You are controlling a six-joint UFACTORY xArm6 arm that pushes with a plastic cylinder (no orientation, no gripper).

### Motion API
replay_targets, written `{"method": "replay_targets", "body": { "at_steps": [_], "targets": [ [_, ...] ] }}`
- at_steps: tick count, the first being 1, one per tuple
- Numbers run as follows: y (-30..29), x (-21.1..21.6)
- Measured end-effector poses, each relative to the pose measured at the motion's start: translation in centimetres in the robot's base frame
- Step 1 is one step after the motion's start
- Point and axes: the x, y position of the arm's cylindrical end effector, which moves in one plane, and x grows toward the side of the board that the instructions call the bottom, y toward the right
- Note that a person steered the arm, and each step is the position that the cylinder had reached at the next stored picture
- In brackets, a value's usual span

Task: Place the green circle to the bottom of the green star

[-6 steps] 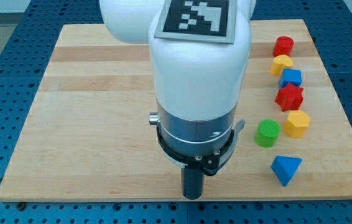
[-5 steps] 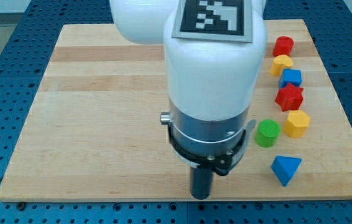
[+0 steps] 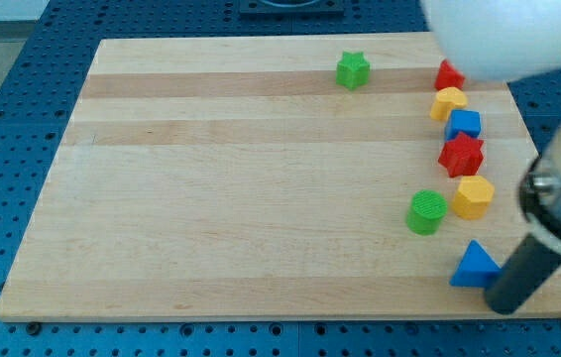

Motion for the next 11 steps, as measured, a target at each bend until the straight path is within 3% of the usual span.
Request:
{"method": "replay_targets", "body": {
  "at_steps": [1,3,5,6,8,10,11],
  "targets": [
    [0.1,0.0],
    [-3.3,-4.8],
    [-3.6,-5.0],
    [-4.1,-8.2],
    [-5.0,-10.2],
    [-11.2,-8.4],
    [-12.0,-11.2]
  ]
}}
